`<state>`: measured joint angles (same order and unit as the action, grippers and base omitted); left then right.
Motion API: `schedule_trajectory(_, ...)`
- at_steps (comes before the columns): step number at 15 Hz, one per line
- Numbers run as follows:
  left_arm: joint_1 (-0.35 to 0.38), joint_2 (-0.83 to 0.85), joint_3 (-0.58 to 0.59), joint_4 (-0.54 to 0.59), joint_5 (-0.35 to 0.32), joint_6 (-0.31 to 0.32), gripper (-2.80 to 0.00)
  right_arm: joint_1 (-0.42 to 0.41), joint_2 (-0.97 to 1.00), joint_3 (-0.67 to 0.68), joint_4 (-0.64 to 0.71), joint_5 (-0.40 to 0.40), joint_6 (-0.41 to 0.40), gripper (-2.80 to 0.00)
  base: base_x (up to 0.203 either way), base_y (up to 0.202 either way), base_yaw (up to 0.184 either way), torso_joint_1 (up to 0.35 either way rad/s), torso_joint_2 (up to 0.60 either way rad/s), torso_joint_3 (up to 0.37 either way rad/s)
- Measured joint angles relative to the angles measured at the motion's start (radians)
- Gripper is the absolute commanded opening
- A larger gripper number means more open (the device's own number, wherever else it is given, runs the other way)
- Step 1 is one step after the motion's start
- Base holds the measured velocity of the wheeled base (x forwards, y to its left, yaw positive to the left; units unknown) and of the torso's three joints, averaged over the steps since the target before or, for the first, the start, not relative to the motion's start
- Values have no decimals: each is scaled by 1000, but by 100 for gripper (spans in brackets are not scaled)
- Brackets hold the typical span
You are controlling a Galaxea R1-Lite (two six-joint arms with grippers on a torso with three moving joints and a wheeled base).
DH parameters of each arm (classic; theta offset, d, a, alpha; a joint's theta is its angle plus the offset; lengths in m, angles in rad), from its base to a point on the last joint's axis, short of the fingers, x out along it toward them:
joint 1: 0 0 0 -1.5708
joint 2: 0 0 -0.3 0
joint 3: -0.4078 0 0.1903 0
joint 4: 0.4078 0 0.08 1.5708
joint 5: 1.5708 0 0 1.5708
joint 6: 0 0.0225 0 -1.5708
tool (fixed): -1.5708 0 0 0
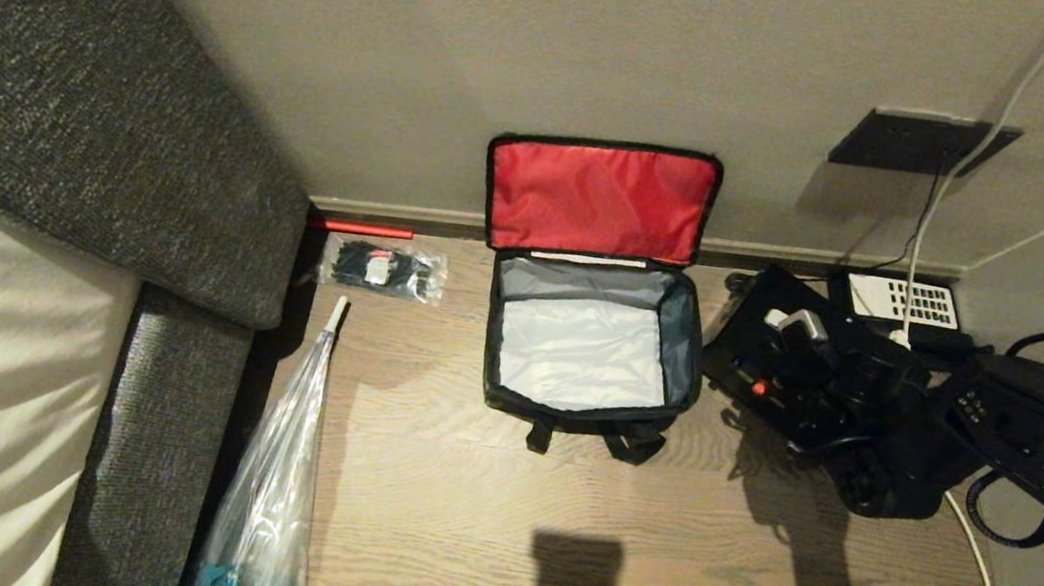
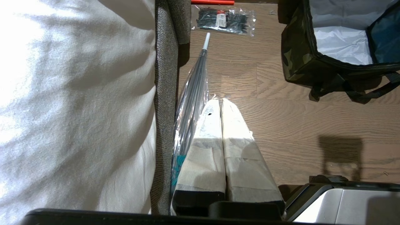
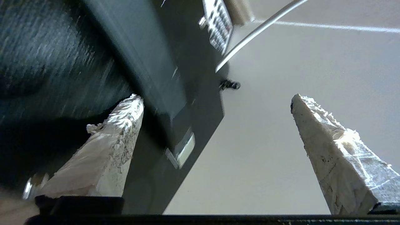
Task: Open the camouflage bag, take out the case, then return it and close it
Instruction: Grip the handle again
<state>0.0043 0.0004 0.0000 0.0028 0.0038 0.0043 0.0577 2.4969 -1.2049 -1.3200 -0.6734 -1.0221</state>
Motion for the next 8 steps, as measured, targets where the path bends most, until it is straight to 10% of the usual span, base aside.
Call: schedule_trajectory(8,0,0,0,0,0,0,-280,-31,68,-221,3,5,-95,0,0,0,0,0,0,0)
